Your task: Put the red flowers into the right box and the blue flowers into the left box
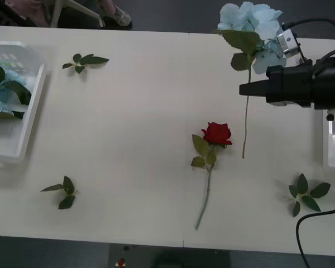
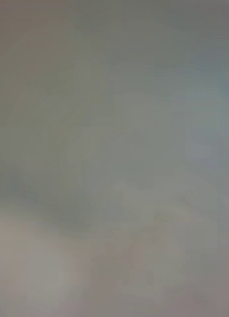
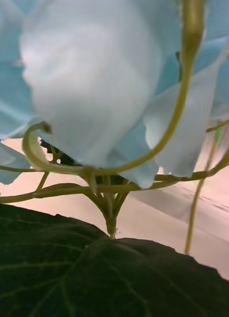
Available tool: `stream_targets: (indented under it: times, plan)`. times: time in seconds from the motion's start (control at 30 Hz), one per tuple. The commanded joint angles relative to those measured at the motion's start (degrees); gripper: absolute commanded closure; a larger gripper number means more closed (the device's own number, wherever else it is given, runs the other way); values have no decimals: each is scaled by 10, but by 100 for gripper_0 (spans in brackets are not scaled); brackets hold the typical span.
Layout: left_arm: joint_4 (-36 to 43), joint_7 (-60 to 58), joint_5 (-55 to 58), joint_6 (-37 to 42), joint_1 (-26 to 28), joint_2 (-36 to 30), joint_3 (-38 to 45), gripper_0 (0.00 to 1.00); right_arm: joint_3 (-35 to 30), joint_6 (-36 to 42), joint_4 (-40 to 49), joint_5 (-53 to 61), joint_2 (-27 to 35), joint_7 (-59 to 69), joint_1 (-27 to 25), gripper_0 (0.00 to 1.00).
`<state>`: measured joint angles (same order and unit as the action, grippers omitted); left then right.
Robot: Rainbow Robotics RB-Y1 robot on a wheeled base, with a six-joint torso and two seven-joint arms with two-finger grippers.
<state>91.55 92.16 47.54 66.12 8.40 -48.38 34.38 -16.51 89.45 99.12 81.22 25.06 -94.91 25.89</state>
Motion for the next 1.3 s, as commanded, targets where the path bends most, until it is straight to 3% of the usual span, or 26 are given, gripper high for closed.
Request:
stream_targets:
  times: [0.03,0.2,0.4,0.47,0.5,0.57,0.67,0.87,1.1,1.3]
  plan:
    - [-7,30,-37,-13,-43,-8,-27,100,5,0,8,74,4,-43,23,100]
    - [-45,31,-42,-37,-74,-8,-52,100,5,-1,7,147,-12,-14,35,100]
    - [-54,32,-49,-56,-76,-8,-64,98,14,-16,7,159,-33,-7,53,100]
    - [-54,33,-49,-56,-76,-8,-66,54,30,-39,7,158,-42,-4,62,100]
    - [-54,33,-50,-56,-76,-8,-66,47,35,-46,7,158,-46,-3,64,100]
    - [-54,35,-50,-58,-76,-7,-68,24,53,-74,7,155,-56,0,72,100]
    - [-54,36,-49,-59,-76,-8,-70,13,75,-103,7,147,-68,4,80,100]
    - [-38,36,-36,-58,-67,-9,-70,9,127,-152,5,143,-76,9,91,100]
    - [140,27,45,24,17,-32,-5,9,143,-159,5,144,-77,3,91,100]
    - [258,18,106,77,20,-30,8,8,142,-160,5,145,-77,-1,92,100]
